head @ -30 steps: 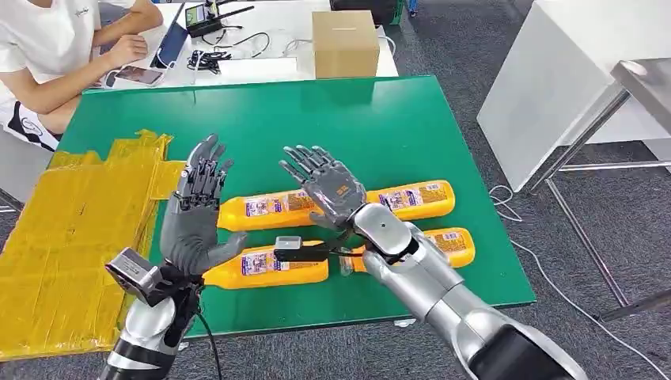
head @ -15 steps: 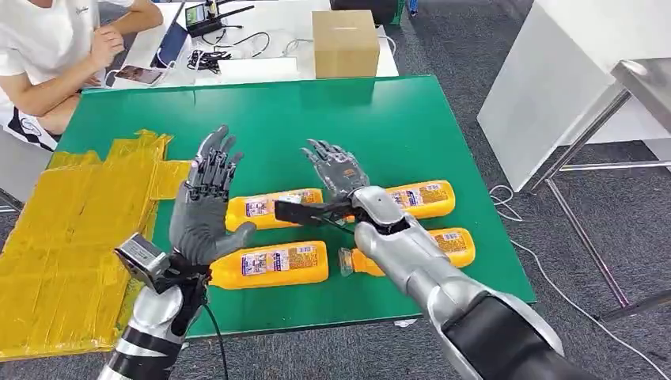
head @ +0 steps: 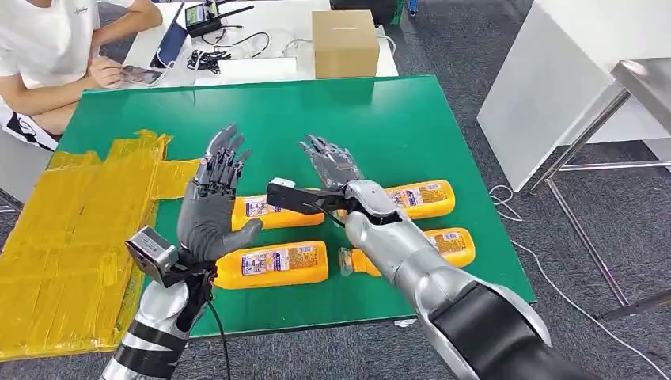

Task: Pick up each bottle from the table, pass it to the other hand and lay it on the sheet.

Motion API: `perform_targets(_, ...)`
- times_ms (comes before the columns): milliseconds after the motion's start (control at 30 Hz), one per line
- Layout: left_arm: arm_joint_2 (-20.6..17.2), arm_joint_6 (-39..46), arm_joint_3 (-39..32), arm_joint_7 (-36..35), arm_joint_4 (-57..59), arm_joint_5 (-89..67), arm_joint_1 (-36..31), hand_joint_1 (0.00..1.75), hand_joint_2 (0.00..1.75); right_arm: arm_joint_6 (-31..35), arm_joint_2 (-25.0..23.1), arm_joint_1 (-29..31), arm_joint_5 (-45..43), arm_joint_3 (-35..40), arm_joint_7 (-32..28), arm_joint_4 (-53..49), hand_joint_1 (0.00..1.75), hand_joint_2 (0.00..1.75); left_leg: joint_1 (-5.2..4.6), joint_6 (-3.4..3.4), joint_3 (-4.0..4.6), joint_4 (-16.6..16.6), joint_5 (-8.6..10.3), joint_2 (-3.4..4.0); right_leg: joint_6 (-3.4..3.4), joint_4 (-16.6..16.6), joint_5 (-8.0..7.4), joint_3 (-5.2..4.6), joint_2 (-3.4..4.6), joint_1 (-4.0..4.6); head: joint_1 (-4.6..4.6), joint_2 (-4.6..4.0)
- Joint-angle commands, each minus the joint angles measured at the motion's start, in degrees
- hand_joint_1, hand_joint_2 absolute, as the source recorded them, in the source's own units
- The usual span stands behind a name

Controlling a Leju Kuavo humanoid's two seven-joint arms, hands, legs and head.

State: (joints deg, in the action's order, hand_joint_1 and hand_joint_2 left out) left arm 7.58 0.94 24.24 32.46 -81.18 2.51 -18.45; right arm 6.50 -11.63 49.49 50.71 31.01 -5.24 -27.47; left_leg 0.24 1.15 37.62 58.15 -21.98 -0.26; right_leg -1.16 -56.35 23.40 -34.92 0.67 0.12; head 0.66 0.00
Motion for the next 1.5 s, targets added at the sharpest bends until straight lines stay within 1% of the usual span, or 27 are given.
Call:
perform_targets(33,-0.61,-0.22,2.13,0.34,3.93,0.72,-2.92,0.0,1.75,-5.28,-1.85,5.14,-1.4,-0.57,-1.78,7.25,0.0,1.75,-0.03,-0.04,-0.19,0.01,-0.08,-0.06,-0.01,-0.03,0.11,0.2,-0.11,-0.02,0.0,0.0)
perform_targets(100,-0.46,-0.28,2.15,0.44,4.14,0.93,-3.11,0.0,1.75,-7.57,-2.21,5.92,-0.97,0.43,-1.26,8.13,0.0,1.75,-0.02,-0.05,-0.26,0.03,-0.12,-0.08,-0.02,-0.06,0.16,0.28,-0.15,-0.02,0.0,0.0)
perform_targets(133,-0.43,-0.3,2.14,0.45,4.26,0.98,-3.2,0.0,1.75,-8.18,-2.32,6.11,-0.75,0.85,-1.09,8.27,0.0,1.75,-0.02,-0.04,-0.17,0.01,-0.08,-0.04,-0.02,-0.04,0.1,0.17,-0.09,-0.02,0.0,0.0)
perform_targets(167,-0.35,-0.36,2.14,0.48,4.47,1.1,-3.35,0.0,1.75,-8.95,-2.48,6.33,-0.42,1.4,-0.81,8.55,0.0,1.75,-0.04,-0.05,-0.28,0.03,-0.14,-0.02,-0.02,-0.07,0.16,0.28,-0.09,-0.03,0.0,0.0)
perform_targets(233,-0.15,-0.47,2.36,0.56,4.89,1.33,-3.62,0.0,1.75,-9.89,-2.6,6.45,-0.13,2.17,-0.56,9.01,0.0,1.75,-0.02,-0.03,-0.13,0.0,-0.05,-0.01,-0.01,-0.03,0.07,0.13,-0.06,-0.02,0.0,0.0)
perform_targets(267,-0.15,-0.47,2.4,0.56,4.99,1.33,-3.68,0.0,1.75,-10.02,-2.6,6.46,-0.09,2.34,-0.52,9.1,0.0,1.75,-0.02,-0.05,-0.28,0.02,-0.13,-0.03,-0.02,-0.05,0.15,0.29,-0.1,-0.02,0.0,0.0)
perform_targets(300,-0.1,-0.47,2.44,0.56,5.0,1.33,-3.66,0.0,1.75,-9.98,-2.55,6.35,-0.12,2.31,-0.56,9.13,0.0,1.75,-0.01,-0.03,-0.15,-0.02,-0.04,-0.07,-0.01,0.0,0.07,0.16,-0.11,-0.01,0.0,0.0)
perform_targets(367,-0.1,-0.47,2.44,0.56,5.0,1.33,-3.66,0.0,1.75,-9.98,-2.55,6.35,-0.12,2.31,-0.56,9.13,0.0,1.75,-0.02,-0.05,-0.26,-0.01,-0.1,-0.08,-0.02,-0.01,0.13,0.28,-0.13,-0.01,0.0,0.0)
perform_targets(433,-0.1,-0.47,2.44,0.56,5.0,1.33,-3.66,0.0,1.75,-9.98,-2.55,6.35,-0.12,2.31,-0.56,9.13,0.0,1.75,-0.01,-0.02,-0.1,-0.02,-0.03,-0.05,-0.01,0.01,0.05,0.11,-0.08,-0.01,0.0,0.0)
perform_targets(467,-0.1,-0.47,2.44,0.56,5.0,1.33,-3.66,0.0,1.75,-9.98,-2.55,6.35,-0.12,2.31,-0.56,9.13,0.0,1.75,-0.02,-0.04,-0.25,0.0,-0.1,-0.07,-0.02,-0.02,0.13,0.26,-0.13,-0.02,0.0,0.0)
perform_targets(500,-0.1,-0.47,2.44,0.56,5.0,1.33,-3.66,0.0,1.75,-9.98,-2.55,6.35,-0.12,2.31,-0.56,9.13,0.0,1.75,-0.01,-0.03,-0.14,-0.02,-0.05,-0.05,-0.01,0.01,0.07,0.16,-0.09,-0.01,0.0,0.0)
perform_targets(533,-0.1,-0.47,2.44,0.56,5.0,1.33,-3.66,0.0,1.75,-9.98,-2.55,6.35,-0.12,2.31,-0.56,9.13,0.0,1.75,-0.02,-0.04,-0.27,0.0,-0.11,-0.07,-0.02,-0.02,0.14,0.29,-0.13,-0.01,0.0,0.0)
perform_targets(633,-0.1,-0.47,2.44,0.56,5.0,1.33,-3.66,0.0,1.75,-9.98,-2.55,6.35,-0.12,2.31,-0.56,9.13,0.0,1.75,0.0,-0.03,-0.1,-0.01,-0.03,-0.05,-0.01,0.01,0.05,0.11,-0.08,0.0,0.0,0.0)
perform_targets(733,-0.1,-0.47,2.44,0.56,5.0,1.33,-3.66,0.0,1.75,-9.98,-2.55,6.35,-0.12,2.31,-0.56,9.13,0.0,1.75,-0.02,-0.06,-0.29,0.01,-0.12,-0.07,-0.02,-0.03,0.15,0.3,-0.13,-0.01,0.0,0.0)
perform_targets(833,-0.1,-0.47,2.44,0.56,5.0,1.33,-3.66,0.0,1.75,-9.98,-2.55,6.35,-0.12,2.31,-0.56,9.13,0.0,1.75,-0.02,-0.03,-0.12,-0.01,-0.04,-0.07,-0.01,0.0,0.07,0.13,-0.11,-0.01,0.0,0.0)
perform_targets(900,-0.1,-0.47,2.44,0.56,5.0,1.33,-3.66,0.0,1.75,-9.98,-2.55,6.35,-0.12,2.31,-0.56,9.13,0.0,1.75,-0.01,-0.03,-0.14,-0.01,-0.05,-0.06,-0.01,0.0,0.07,0.16,-0.1,-0.01,0.0,0.0)
perform_targets(933,-0.1,-0.47,2.44,0.56,5.0,1.33,-3.66,0.0,1.75,-9.98,-2.55,6.35,-0.12,2.31,-0.56,9.13,0.0,1.75,-0.02,-0.05,-0.31,0.01,-0.13,-0.08,-0.02,-0.03,0.16,0.32,-0.15,-0.02,0.0,0.0)
perform_targets(1033,-0.1,-0.47,2.44,0.56,5.0,1.33,-3.66,0.0,1.75,-9.98,-2.55,6.35,-0.12,2.31,-0.56,9.13,0.0,1.75,-0.03,-0.02,-0.12,-0.02,-0.03,-0.07,-0.01,-0.01,0.06,0.12,-0.1,-0.03,0.0,0.0)
perform_targets(1067,-0.1,-0.47,2.44,0.56,5.0,1.33,-3.66,0.0,1.75,-9.98,-2.55,6.35,-0.12,2.31,-0.56,9.13,0.0,1.75,-0.02,-0.04,-0.24,0.0,-0.1,-0.07,-0.02,-0.02,0.13,0.26,-0.12,-0.01,0.0,0.0)
perform_targets(1100,-0.09,-0.51,2.46,0.57,5.02,1.36,-3.64,0.0,1.75,-10.3,-2.45,6.53,0.63,3.09,-0.17,9.41,0.0,1.75,-0.01,-0.04,-0.18,-0.01,-0.07,-0.06,-0.02,-0.01,0.09,0.19,-0.11,-0.01,0.0,0.0)
perform_targets(1133,-0.03,-0.63,2.55,0.63,5.15,1.52,-3.73,0.0,1.75,-10.36,-2.41,6.53,1.09,3.66,0.12,9.58,0.0,1.75,-0.02,-0.05,-0.31,0.02,-0.14,-0.07,-0.02,-0.03,0.17,0.33,-0.14,-0.01,0.0,0.0)
perform_targets(1200,0.1,-0.8,2.76,0.68,5.47,1.71,-3.92,0.0,1.75,-10.4,-2.29,6.41,1.12,3.78,0.36,10.04,0.0,1.75,-0.02,-0.03,-0.12,-0.02,-0.03,-0.07,-0.01,0.0,0.06,0.13,-0.1,-0.02,0.0,0.0)
perform_targets(1233,0.2,-0.86,2.93,0.69,5.65,1.79,-4.0,0.0,1.75,-10.19,-2.15,6.43,1.83,4.38,1.27,10.48,0.0,1.75,-0.01,-0.05,-0.29,0.01,-0.11,-0.1,-0.02,-0.02,0.15,0.31,-0.16,0.0,0.0,0.0)
perform_targets(1300,0.4,-1.01,3.31,0.73,6.07,2.06,-4.24,0.0,1.75,-10.42,-1.94,6.36,3.39,5.76,2.9,11.46,0.0,1.75,-0.01,-0.03,-0.15,-0.02,-0.04,-0.11,-0.02,0.01,0.08,0.17,-0.14,-0.01,0.0,0.0)
perform_targets(1400,0.55,-1.1,3.56,0.79,6.3,2.23,-4.41,0.0,1.75,-10.71,-1.46,5.55,3.99,6.22,3.72,12.35,0.0,1.75,-0.01,-0.05,-0.35,-0.01,-0.12,-0.18,-0.03,0.01,0.18,0.4,-0.25,0.0,0.0,0.0)
perform_targets(1467,0.41,-1.12,3.7,0.87,6.32,2.4,-4.34,0.0,1.75,-10.79,-1.05,4.65,3.77,5.88,4.04,12.84,0.0,1.75,0.0,-0.03,-0.2,-0.03,-0.04,-0.15,-0.02,0.04,0.09,0.23,-0.19,0.0,0.0,0.0)
perform_targets(1500,0.33,-1.12,3.67,0.95,6.31,2.58,-4.23,0.0,1.75,-10.86,-0.73,4.07,3.73,5.75,4.36,13.22,0.0,1.75,0.0,-0.04,-0.34,-0.03,-0.1,-0.19,-0.03,0.04,0.16,0.4,-0.26,0.0,0.0,0.0)
